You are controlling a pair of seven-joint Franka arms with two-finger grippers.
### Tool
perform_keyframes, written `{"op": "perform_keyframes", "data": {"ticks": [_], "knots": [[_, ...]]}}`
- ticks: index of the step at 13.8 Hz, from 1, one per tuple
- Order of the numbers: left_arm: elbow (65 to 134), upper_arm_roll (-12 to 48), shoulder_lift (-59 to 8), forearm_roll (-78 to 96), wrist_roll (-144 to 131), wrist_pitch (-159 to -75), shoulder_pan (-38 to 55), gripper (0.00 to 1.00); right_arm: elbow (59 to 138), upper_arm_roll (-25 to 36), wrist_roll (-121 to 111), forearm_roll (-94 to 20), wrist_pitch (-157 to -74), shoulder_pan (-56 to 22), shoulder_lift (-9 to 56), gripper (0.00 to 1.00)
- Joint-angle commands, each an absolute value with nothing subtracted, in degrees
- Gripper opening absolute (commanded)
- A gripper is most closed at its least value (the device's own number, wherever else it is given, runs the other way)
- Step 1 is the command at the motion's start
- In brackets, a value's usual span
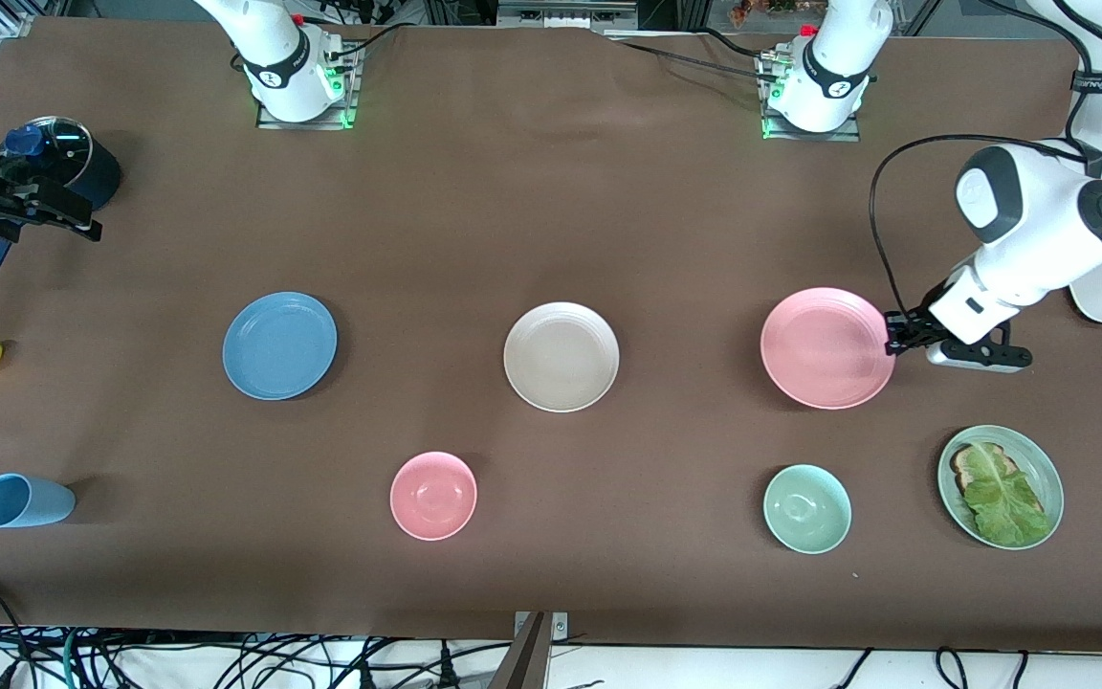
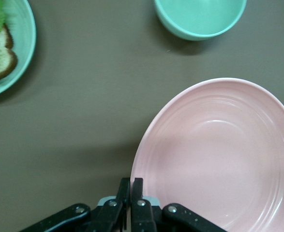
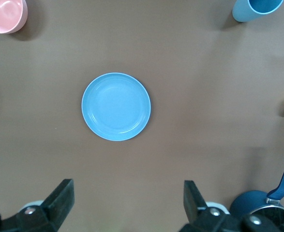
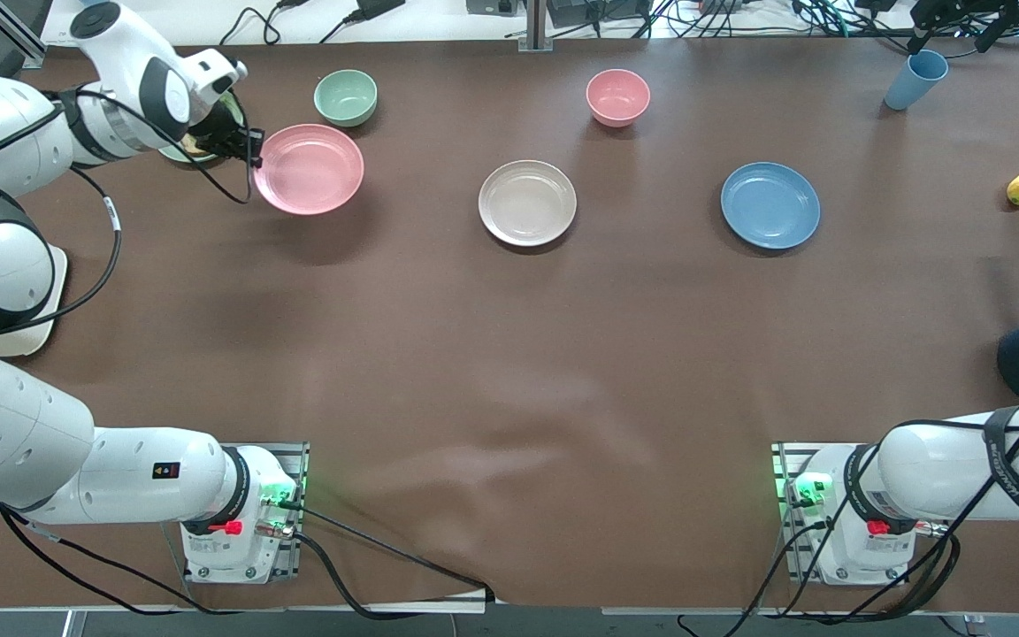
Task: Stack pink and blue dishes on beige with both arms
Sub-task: 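Slide the pink plate with the left gripper onto the beige plate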
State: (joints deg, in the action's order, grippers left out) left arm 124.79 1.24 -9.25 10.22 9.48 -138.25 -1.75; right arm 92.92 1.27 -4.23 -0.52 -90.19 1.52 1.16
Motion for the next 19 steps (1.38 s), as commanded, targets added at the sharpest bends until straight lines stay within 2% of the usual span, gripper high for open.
{"op": "perform_keyframes", "data": {"ticks": [1, 7, 11, 19], "knots": [[121.83, 5.09, -8.17, 6.16, 0.91, -133.78, -2.64, 0.0, 91.76, 0.97, -4.66, -1.23, -89.12, 2.2, 1.58, 1.0], [119.09, 13.26, -9.4, 5.71, -11.84, -132.71, -2.55, 0.0, 91.76, 0.97, -4.66, -1.23, -89.12, 2.2, 1.58, 1.0], [118.39, 16.43, -10.28, 5.45, -20.72, -133.15, -0.1, 0.0, 91.76, 0.97, -4.57, -1.23, -89.12, 2.2, 1.58, 1.0], [109.97, 16.35, -20.2, -4.37, -48.56, -135.0, 14.13, 0.0, 91.76, 0.97, -4.48, -1.23, -89.12, 2.2, 1.58, 1.0]]}}
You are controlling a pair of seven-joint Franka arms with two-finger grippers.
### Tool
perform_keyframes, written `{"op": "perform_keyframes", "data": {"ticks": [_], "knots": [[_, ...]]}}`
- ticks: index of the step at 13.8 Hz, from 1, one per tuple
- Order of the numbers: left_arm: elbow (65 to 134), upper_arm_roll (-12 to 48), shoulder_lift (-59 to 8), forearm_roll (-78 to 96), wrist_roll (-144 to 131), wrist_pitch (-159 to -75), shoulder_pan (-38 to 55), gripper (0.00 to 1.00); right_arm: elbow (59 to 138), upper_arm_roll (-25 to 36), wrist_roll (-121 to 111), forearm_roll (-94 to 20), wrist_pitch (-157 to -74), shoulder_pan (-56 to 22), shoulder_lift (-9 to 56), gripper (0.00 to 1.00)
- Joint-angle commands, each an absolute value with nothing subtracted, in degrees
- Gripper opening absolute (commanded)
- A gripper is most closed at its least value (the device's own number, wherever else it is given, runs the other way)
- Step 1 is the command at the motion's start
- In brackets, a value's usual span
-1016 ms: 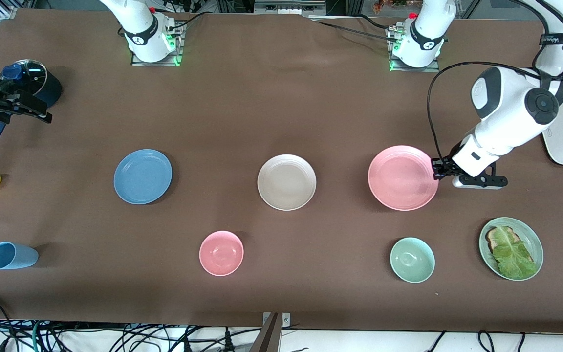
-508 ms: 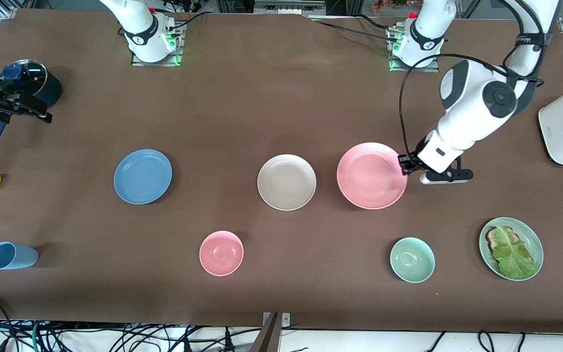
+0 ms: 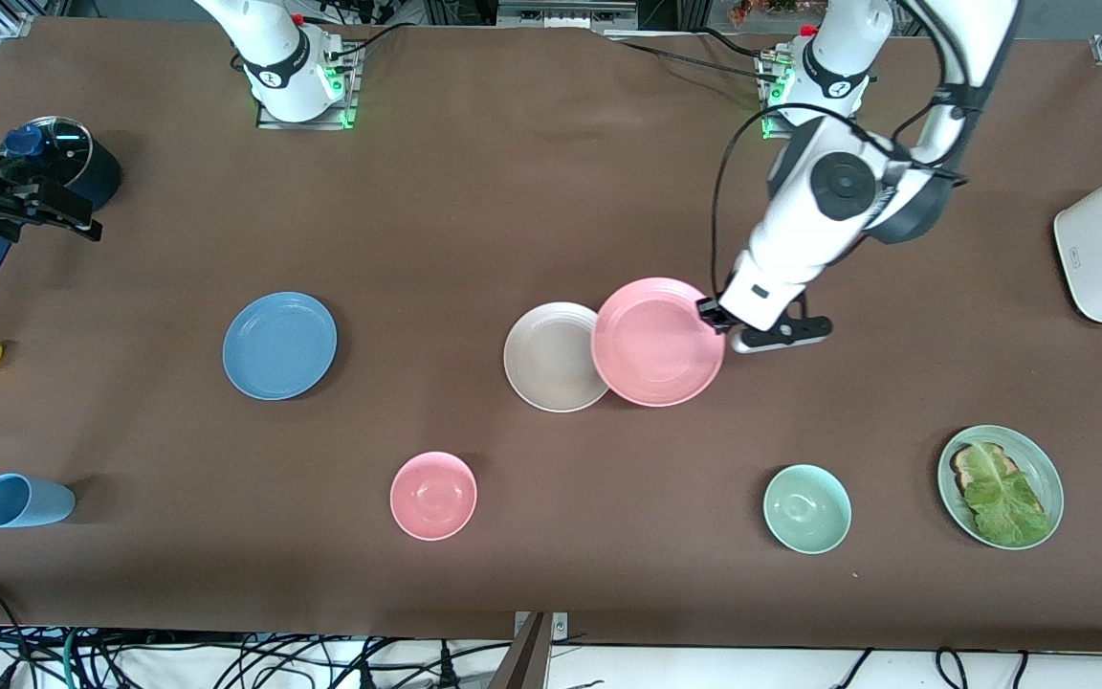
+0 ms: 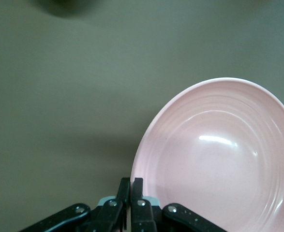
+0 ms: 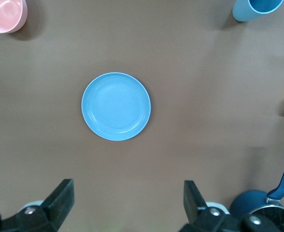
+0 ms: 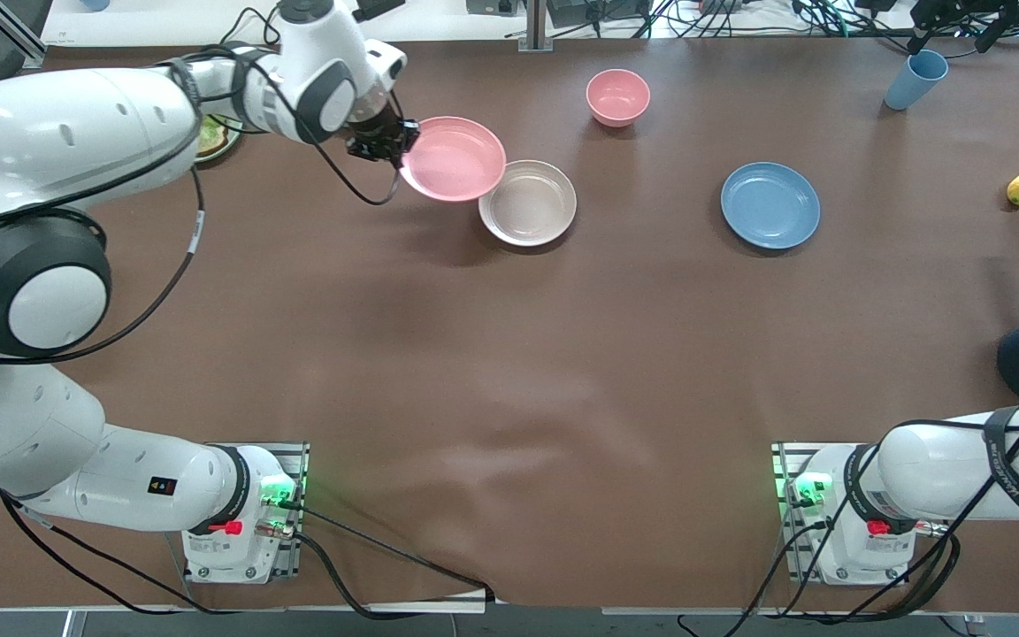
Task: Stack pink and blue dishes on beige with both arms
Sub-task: 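Slide the pink plate with the left gripper onto the beige plate, then settle the pink plate on the beige plate and open the left gripper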
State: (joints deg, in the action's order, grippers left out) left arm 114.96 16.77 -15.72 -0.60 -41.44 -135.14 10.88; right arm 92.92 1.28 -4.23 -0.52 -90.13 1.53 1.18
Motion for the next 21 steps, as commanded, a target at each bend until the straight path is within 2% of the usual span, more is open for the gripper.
{"op": "perform_keyframes", "data": {"ticks": [1, 4, 10, 13, 20, 21], "knots": [[108.47, 16.35, -21.95, -6.83, -52.43, -135.09, 15.63, 0.0, 91.76, 0.97, -4.48, -1.23, -89.12, 2.2, 1.58, 1.0], [107.4, 16.35, -25.13, -10.63, -59.57, -140.07, 18.01, 0.0, 91.85, 0.97, -4.48, -1.23, -89.12, 2.55, 1.84, 1.0], [107.23, 15.65, -29.26, -10.72, -66.35, -144.84, 23.11, 0.0, 91.85, 0.97, -4.48, -1.32, -89.12, 2.64, 1.85, 1.0], [107.23, 15.38, -30.76, -16.59, -71.52, -147.21, 23.82, 0.0, 91.85, 0.97, -4.39, -1.32, -89.12, 2.64, 1.85, 1.0], [107.31, 15.38, -32.34, -19.51, -74.7, -148.62, 24.17, 0.0, 91.76, 0.97, -4.31, -1.32, -89.12, 2.55, 1.85, 1.0], [107.4, 15.38, -32.52, -19.51, -74.79, -148.62, 24.17, 0.04, 91.76, 0.97, -4.31, -1.32, -89.12, 2.55, 1.85, 1.0]]}}
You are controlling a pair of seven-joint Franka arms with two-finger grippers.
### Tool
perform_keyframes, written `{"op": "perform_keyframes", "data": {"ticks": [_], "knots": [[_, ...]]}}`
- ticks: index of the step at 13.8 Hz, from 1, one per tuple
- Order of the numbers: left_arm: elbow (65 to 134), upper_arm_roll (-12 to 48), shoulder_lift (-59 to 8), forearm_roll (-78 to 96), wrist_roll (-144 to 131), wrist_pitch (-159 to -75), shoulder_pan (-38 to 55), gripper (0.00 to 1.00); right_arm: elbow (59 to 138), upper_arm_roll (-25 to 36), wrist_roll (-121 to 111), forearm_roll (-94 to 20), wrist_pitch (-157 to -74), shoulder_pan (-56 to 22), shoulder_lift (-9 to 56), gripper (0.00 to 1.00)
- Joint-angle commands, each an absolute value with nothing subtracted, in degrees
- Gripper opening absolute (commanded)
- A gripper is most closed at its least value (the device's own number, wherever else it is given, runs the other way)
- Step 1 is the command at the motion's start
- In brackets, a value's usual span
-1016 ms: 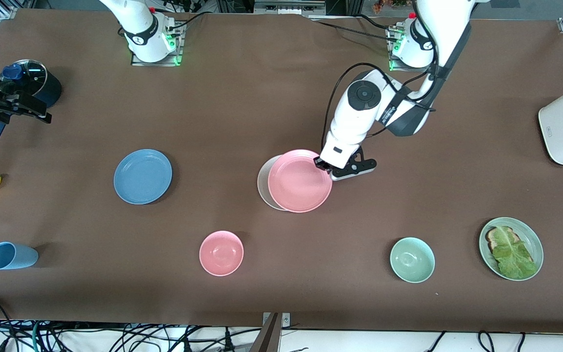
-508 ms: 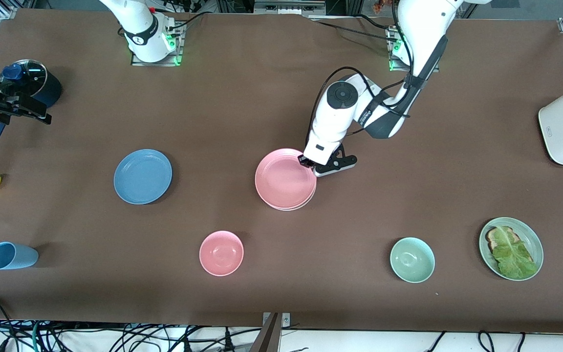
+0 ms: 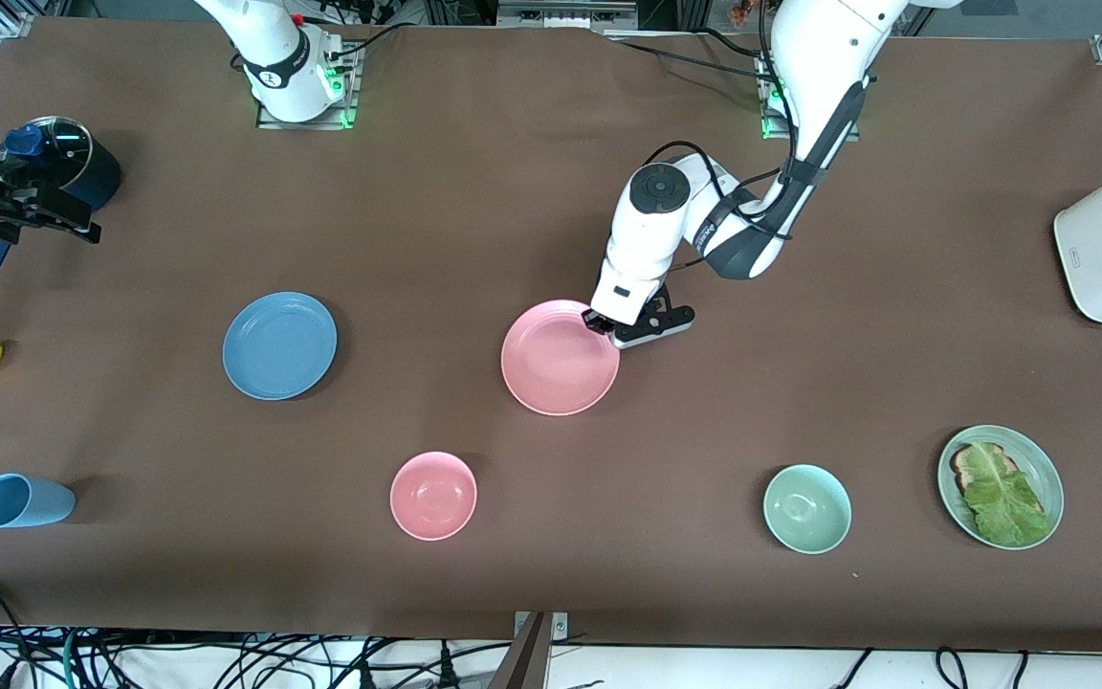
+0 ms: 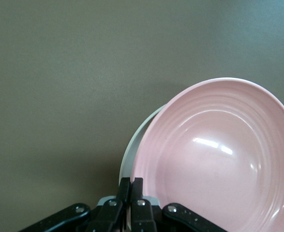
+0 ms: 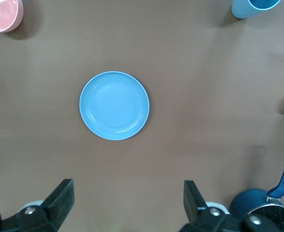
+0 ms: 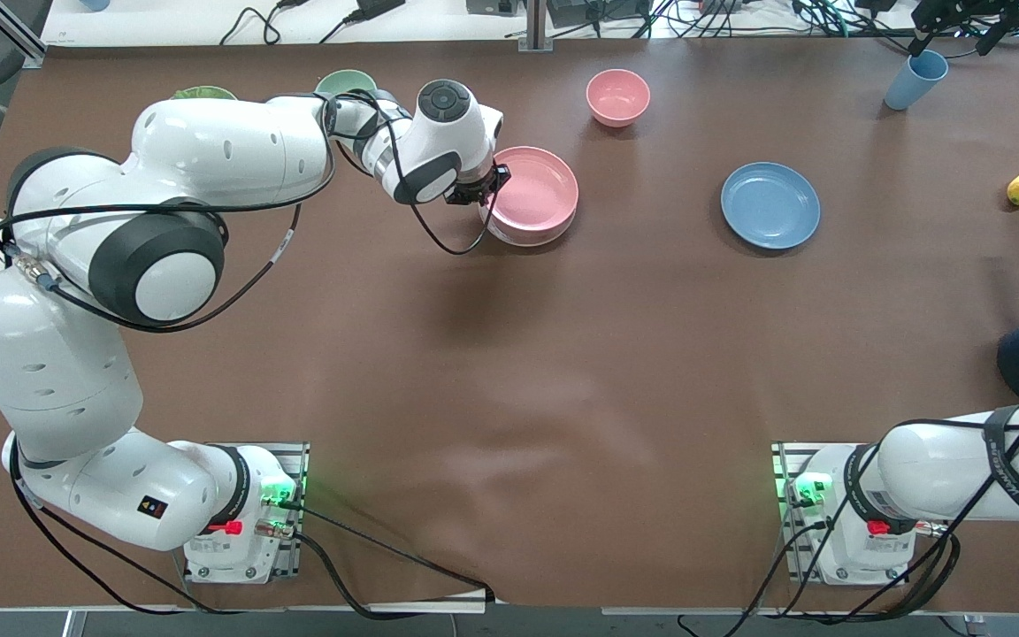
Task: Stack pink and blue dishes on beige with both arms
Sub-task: 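Settle the pink plate on the beige plate and open the left gripper, then raise the left gripper away while the right gripper reaches the blue plate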
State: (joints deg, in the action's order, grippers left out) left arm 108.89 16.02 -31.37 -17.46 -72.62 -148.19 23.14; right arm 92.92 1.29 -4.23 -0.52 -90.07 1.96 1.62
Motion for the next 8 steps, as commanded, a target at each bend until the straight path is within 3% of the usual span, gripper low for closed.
{"op": "perform_keyframes", "data": {"ticks": [1, 2, 8], "knots": [[107.4, 15.38, -32.52, -19.51, -74.71, -148.62, 24.17, 0.3, 91.84, 0.97, -4.31, -1.32, -89.12, 2.55, 1.85, 1.0], [107.4, 15.29, -32.43, -19.51, -74.79, -148.62, 24.08, 0.61, 91.76, 0.97, -4.31, -1.32, -89.12, 2.55, 1.85, 1.0], [107.84, 15.21, -30.68, -19.51, -73.57, -148.36, 23.29, 0.71, 91.76, 0.97, -4.31, -1.32, -89.12, 2.55, 1.85, 1.0]]}}
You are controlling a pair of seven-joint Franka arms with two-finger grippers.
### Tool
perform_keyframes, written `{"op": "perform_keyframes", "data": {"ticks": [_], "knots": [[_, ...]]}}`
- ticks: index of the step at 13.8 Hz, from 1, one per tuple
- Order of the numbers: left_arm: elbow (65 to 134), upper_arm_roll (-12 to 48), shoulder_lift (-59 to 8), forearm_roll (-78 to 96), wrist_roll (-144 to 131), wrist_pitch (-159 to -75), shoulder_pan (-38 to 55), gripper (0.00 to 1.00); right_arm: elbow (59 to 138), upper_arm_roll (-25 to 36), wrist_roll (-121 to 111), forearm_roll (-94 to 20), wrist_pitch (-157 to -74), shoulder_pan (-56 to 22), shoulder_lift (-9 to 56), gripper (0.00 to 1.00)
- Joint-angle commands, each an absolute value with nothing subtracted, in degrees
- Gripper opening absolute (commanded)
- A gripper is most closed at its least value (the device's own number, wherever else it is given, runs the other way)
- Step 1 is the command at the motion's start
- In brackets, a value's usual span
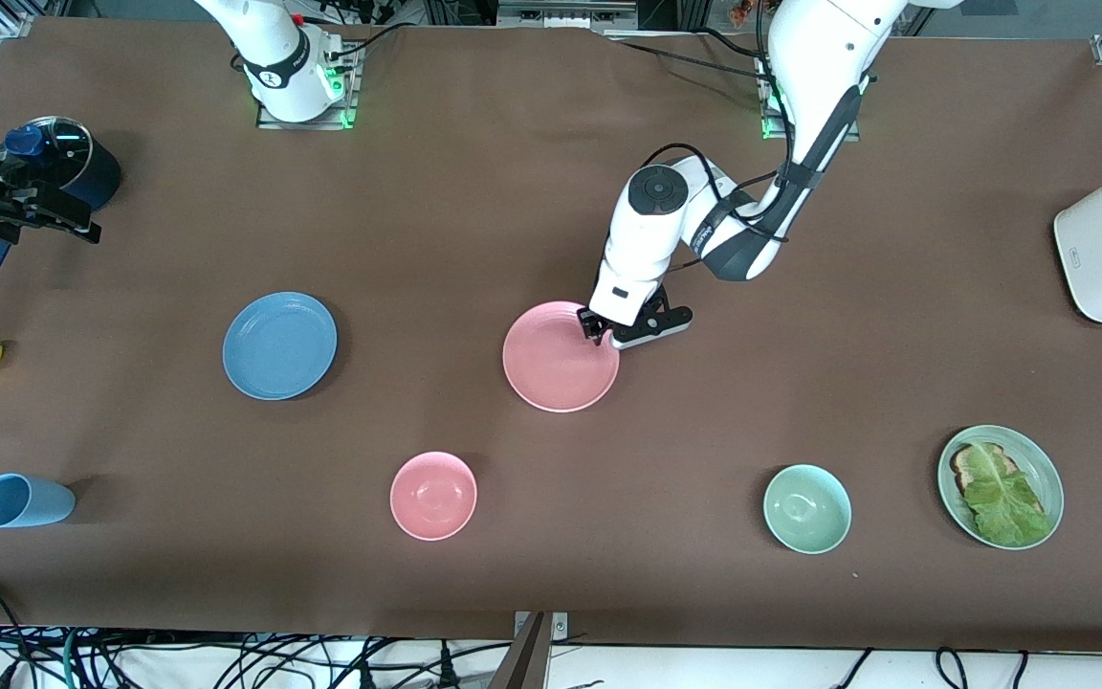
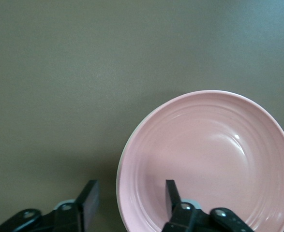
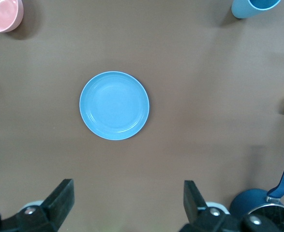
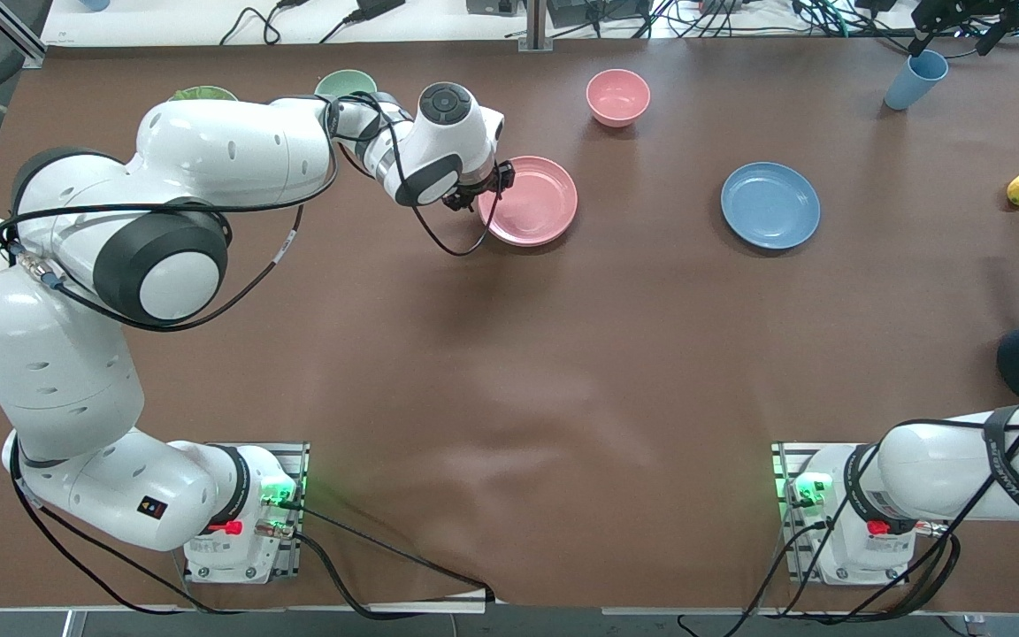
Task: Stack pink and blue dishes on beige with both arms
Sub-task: 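Raise the left gripper away while the right gripper reaches the blue plate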
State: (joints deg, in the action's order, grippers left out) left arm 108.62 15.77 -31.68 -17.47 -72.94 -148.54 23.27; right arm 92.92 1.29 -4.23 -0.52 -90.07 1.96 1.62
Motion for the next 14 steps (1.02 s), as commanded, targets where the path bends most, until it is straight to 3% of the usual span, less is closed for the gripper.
{"op": "perform_keyframes", "data": {"ticks": [1, 9, 14], "knots": [[107.93, 15.12, -29.98, -19.51, -72.35, -147.92, 22.77, 0.71, 91.76, 0.97, -4.31, -1.32, -89.12, 2.55, 1.85, 1.0], [107.23, 15.29, -24.18, -18.46, -48.81, -135.01, 15.92, 0.7, 91.93, 0.97, -4.48, -1.23, -89.12, 2.55, 2.02, 1.0], [107.23, 15.29, -18.12, -12.14, -27.63, -127.54, 8.28, 0.7, 93.41, 0.88, -4.4, 0.53, -89.38, 2.63, 11.06, 1.0]]}}
